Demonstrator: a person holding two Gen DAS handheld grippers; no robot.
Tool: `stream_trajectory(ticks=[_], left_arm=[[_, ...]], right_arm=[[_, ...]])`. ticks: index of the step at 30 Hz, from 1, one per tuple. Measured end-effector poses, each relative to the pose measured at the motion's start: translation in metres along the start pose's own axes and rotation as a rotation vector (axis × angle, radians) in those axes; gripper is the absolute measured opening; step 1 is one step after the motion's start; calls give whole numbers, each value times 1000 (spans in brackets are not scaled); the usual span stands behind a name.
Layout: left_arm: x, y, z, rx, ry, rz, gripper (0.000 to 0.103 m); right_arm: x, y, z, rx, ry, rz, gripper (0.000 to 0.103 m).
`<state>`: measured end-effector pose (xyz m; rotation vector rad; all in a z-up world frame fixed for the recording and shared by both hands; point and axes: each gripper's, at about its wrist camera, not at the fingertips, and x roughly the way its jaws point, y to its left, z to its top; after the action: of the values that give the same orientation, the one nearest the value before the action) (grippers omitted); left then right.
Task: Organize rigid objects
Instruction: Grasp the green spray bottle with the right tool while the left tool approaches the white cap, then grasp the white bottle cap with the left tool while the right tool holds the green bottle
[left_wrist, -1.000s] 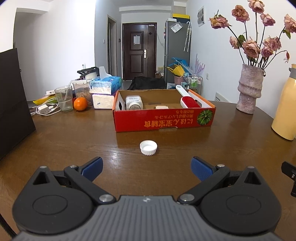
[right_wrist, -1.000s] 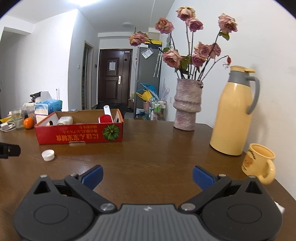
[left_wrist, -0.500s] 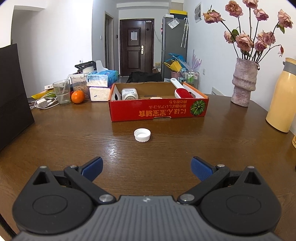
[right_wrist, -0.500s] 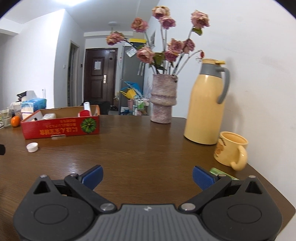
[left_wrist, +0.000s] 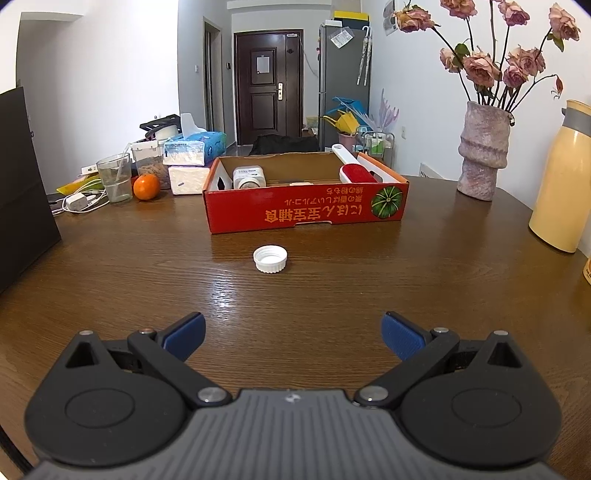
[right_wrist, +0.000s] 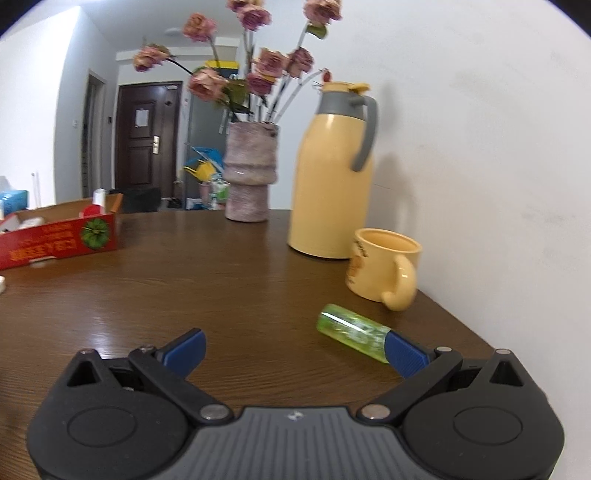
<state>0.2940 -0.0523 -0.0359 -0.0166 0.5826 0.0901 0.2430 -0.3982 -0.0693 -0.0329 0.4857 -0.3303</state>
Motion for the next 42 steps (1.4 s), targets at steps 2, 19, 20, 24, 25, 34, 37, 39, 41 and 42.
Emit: stream_trajectory(ticks=[2, 19, 20, 24, 25, 34, 37, 39, 41, 42], left_arm=[[1, -2, 0, 2, 2, 2, 103], [15, -15, -3, 11, 34, 19, 103], [16, -16, -3, 11, 35, 19, 103], [20, -20, -3, 11, 42, 16, 103], [21, -21, -3, 11, 44, 15, 103], [35, -24, 1, 13, 65, 31, 103], [39, -22, 4, 8, 65, 37, 103], [43, -21, 7, 4, 64, 41, 103], [47, -20, 11, 4, 62, 47, 103], [48, -19, 13, 4, 59, 51, 103]], right_arm=[[6, -8, -1, 0, 11, -18, 103], [73, -70, 3, -63, 67, -8, 102], [78, -73, 3, -65, 75, -2, 101], [96, -82, 4, -64, 120, 40, 95], [100, -85, 4, -59, 129, 56, 94], [127, -82, 4, -39, 185, 169, 54], [124, -76, 5, -58, 187, 202, 31], [122, -66, 5, -100, 177, 180, 31], [120, -59, 5, -122, 166, 174, 30], [120, -57, 6, -123, 164, 174, 30]])
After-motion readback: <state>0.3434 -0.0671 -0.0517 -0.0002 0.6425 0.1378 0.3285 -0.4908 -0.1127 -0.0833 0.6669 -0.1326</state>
